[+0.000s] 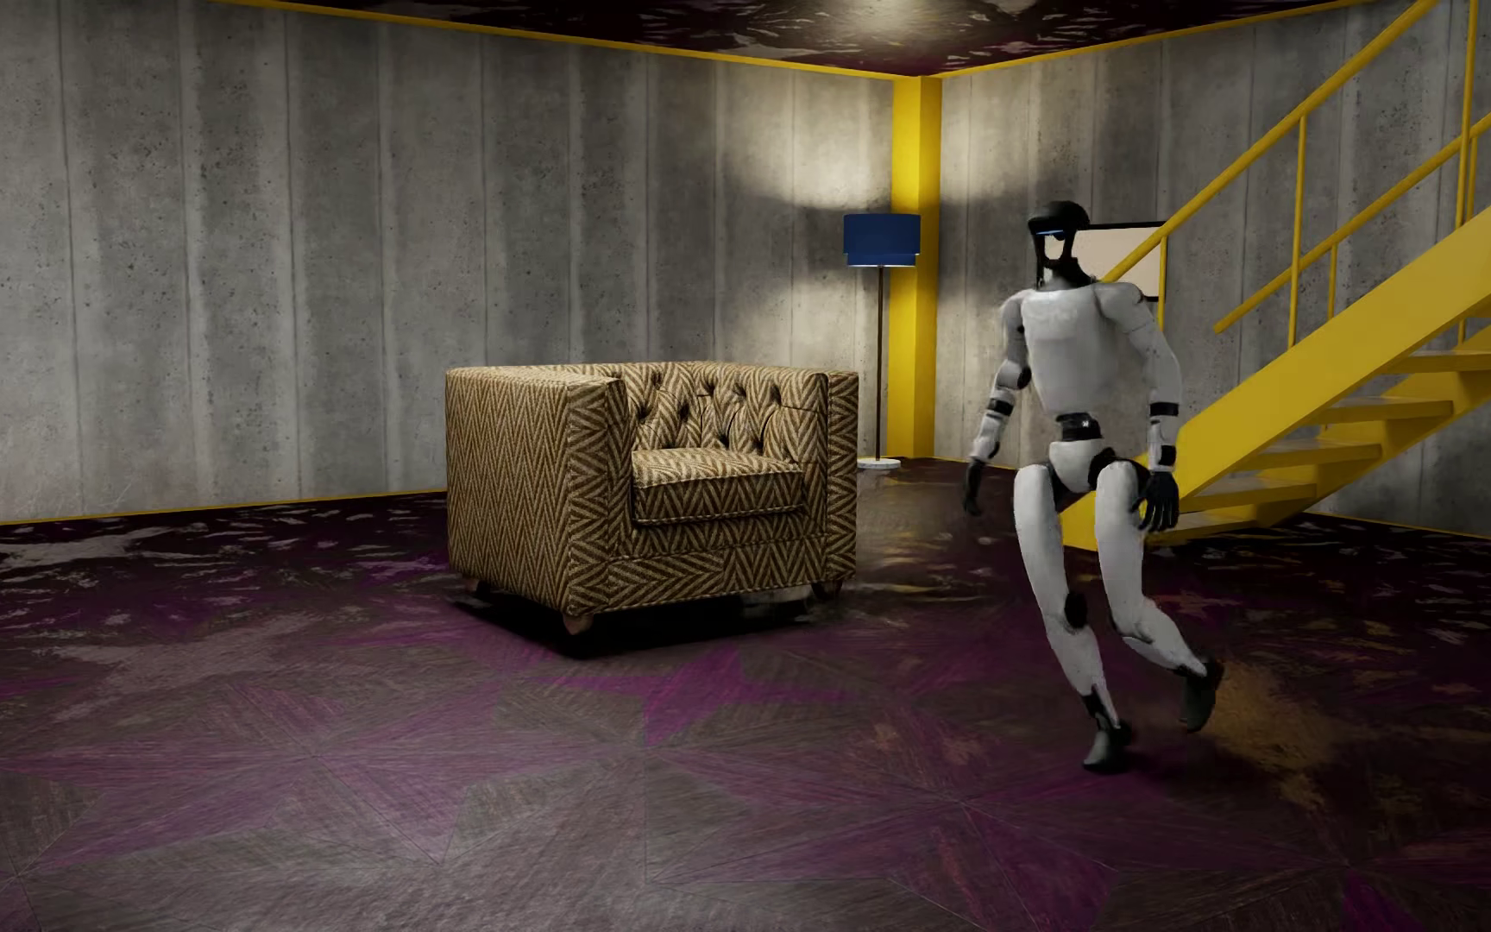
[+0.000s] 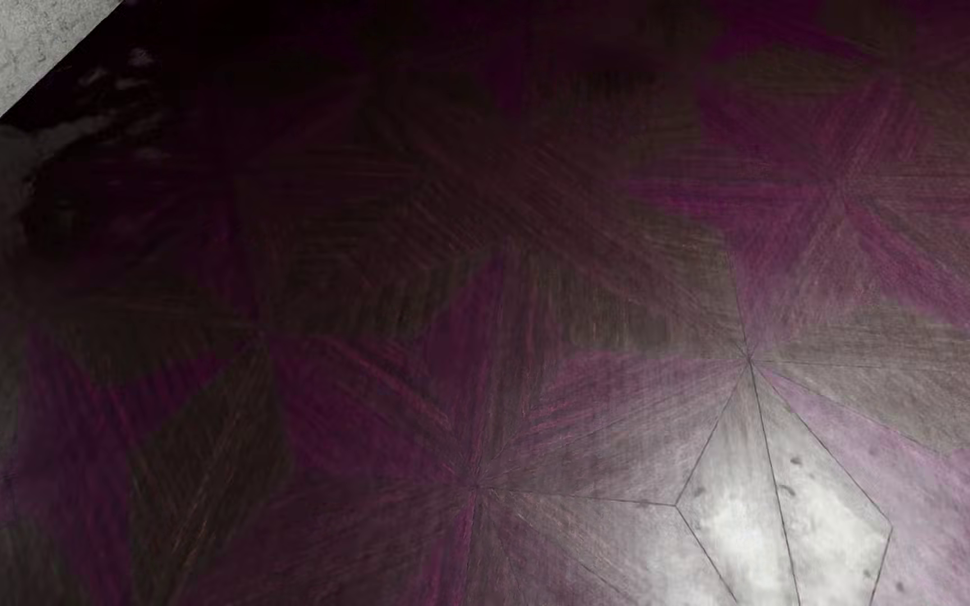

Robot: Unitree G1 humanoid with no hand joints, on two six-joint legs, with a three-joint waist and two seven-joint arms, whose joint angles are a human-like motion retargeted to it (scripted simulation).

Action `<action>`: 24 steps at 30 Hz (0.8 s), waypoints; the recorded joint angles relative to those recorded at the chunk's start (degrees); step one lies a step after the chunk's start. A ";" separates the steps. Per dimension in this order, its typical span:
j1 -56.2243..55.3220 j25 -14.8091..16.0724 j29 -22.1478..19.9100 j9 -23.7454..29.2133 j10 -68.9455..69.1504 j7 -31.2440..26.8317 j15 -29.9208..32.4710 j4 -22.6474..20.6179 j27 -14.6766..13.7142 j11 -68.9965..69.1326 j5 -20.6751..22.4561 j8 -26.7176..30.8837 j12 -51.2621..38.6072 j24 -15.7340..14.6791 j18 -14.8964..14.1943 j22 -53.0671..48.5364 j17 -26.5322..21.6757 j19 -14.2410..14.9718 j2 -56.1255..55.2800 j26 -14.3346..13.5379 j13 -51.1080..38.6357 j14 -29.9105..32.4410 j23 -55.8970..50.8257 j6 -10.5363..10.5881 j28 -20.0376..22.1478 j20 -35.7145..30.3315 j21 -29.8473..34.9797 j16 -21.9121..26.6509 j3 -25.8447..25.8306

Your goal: Move towards the armchair

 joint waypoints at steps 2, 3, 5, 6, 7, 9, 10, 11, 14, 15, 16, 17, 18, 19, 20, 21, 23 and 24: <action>1.02 0.00 0.00 -0.79 -5.99 0.00 -3.47 0.56 0.00 -0.63 -1.34 0.00 1.98 0.00 0.00 3.85 -0.20 0.00 4.31 0.00 -1.40 -3.79 -1.62 -2.06 0.00 0.35 -2.56 0.94 2.42; 1.92 0.00 0.00 -1.18 -9.11 0.00 -5.09 0.76 0.00 -0.77 -2.41 0.00 2.89 0.00 0.00 5.41 -0.18 0.00 5.74 0.00 -2.05 -5.28 -1.62 -2.68 0.00 1.40 -4.28 0.95 4.33; 3.45 0.00 0.00 -1.92 -14.12 0.00 -7.63 2.06 0.00 -1.23 -3.89 0.00 4.91 0.00 0.00 7.28 0.08 0.00 7.72 0.00 -3.91 -6.10 0.37 -2.44 0.00 3.26 -6.97 0.59 8.11; 3.67 0.00 0.00 -2.34 -16.04 0.00 -8.82 2.51 0.00 -1.66 -4.76 0.00 5.90 0.00 0.00 7.70 0.39 0.00 8.43 0.00 -5.26 -5.29 2.08 -2.05 0.00 3.66 -7.42 0.45 9.58; 3.28 0.00 0.00 -2.69 -17.39 0.00 -9.79 2.79 0.00 -1.84 -5.62 0.00 6.84 0.00 0.00 7.81 0.79 0.00 8.94 0.00 -6.65 -4.28 3.75 -1.65 0.00 3.64 -7.31 0.46 10.60; 1.76 0.00 0.00 -2.96 -18.58 0.00 -8.97 2.96 0.00 -2.04 -6.17 0.00 8.65 0.00 0.00 7.94 1.88 0.00 9.23 0.00 -8.36 -2.94 5.20 -0.90 0.00 3.00 -5.65 0.70 12.13; 1.19 0.00 0.00 -2.57 -18.84 0.00 -7.50 2.84 0.00 -2.17 -6.10 0.00 9.45 0.00 0.00 8.23 2.43 0.00 9.22 0.00 -8.44 -2.35 4.55 -0.63 0.00 2.69 -4.15 0.86 12.87; 0.67 0.00 0.00 -1.98 -19.09 0.00 -6.50 2.72 0.00 -2.11 -6.28 0.00 10.24 0.00 0.00 8.64 2.90 0.00 9.46 0.00 -8.04 -1.65 3.35 -0.45 0.00 2.73 -2.29 1.04 13.38; -2.16 0.00 0.00 -0.72 -21.12 0.00 -5.82 3.42 0.00 -1.91 -8.04 0.00 12.42 0.00 0.00 9.67 3.74 0.00 11.03 0.00 -4.24 0.28 1.46 0.41 0.00 3.88 1.94 1.05 12.91; -3.71 0.00 0.00 -0.35 -22.36 0.00 -5.22 3.95 0.00 -1.91 -8.41 0.00 12.72 0.00 0.00 9.70 3.96 0.00 11.66 0.00 -2.59 0.39 2.50 0.73 0.00 4.01 1.94 1.00 12.13; -5.56 0.00 0.00 0.17 -23.81 0.00 -4.33 4.27 0.00 -1.96 -8.77 0.00 12.71 0.00 0.00 9.40 4.21 0.00 12.38 0.00 -1.00 -0.14 4.45 0.78 0.00 3.81 1.48 1.13 11.25; -7.62 0.00 0.00 0.85 -25.40 0.00 -3.28 4.27 0.00 -1.93 -9.19 0.00 12.48 0.00 0.00 8.92 4.40 0.00 13.17 0.00 0.41 -1.31 6.99 0.60 0.00 3.69 1.05 1.38 10.37; -9.86 0.00 0.00 1.63 -26.95 0.00 -2.15 4.15 0.00 -1.81 -9.54 0.00 12.08 0.00 0.00 8.41 4.44 0.00 13.98 0.00 1.59 -2.77 9.72 0.46 0.00 3.82 1.01 1.64 9.63; -12.25 0.00 0.00 2.36 -28.30 0.00 -1.02 4.08 0.00 -1.67 -9.73 0.00 11.55 0.00 0.00 7.94 4.29 0.00 14.76 0.00 2.54 -4.06 12.28 0.52 0.00 4.08 1.46 1.84 9.11; -14.58 0.00 0.00 3.03 -29.43 0.00 0.07 3.93 0.00 -1.55 -9.89 0.00 11.00 0.00 0.00 7.41 4.01 0.00 15.53 0.00 3.34 -4.79 14.44 0.71 0.00 4.26 2.23 2.02 8.96; -16.76 0.00 0.00 3.64 -30.34 0.00 1.11 3.58 0.00 -1.41 -10.06 0.00 10.57 0.00 0.00 6.83 3.74 0.00 16.32 0.00 3.97 -4.98 16.14 0.95 0.00 4.36 3.03 2.18 9.12; -20.72 0.00 0.00 4.51 -40.74 0.00 2.85 2.46 0.00 -1.02 -10.23 0.00 10.32 0.00 0.00 5.82 3.38 0.00 18.19 0.00 4.57 0.17 18.25 1.81 0.00 4.41 4.29 2.26 10.15; -22.30 0.00 0.00 4.73 -40.76 0.00 3.36 1.88 0.00 -0.82 -10.22 0.00 10.61 0.00 0.00 5.31 3.28 0.00 19.39 0.00 4.60 1.44 18.58 2.53 0.00 4.46 4.69 2.19 11.02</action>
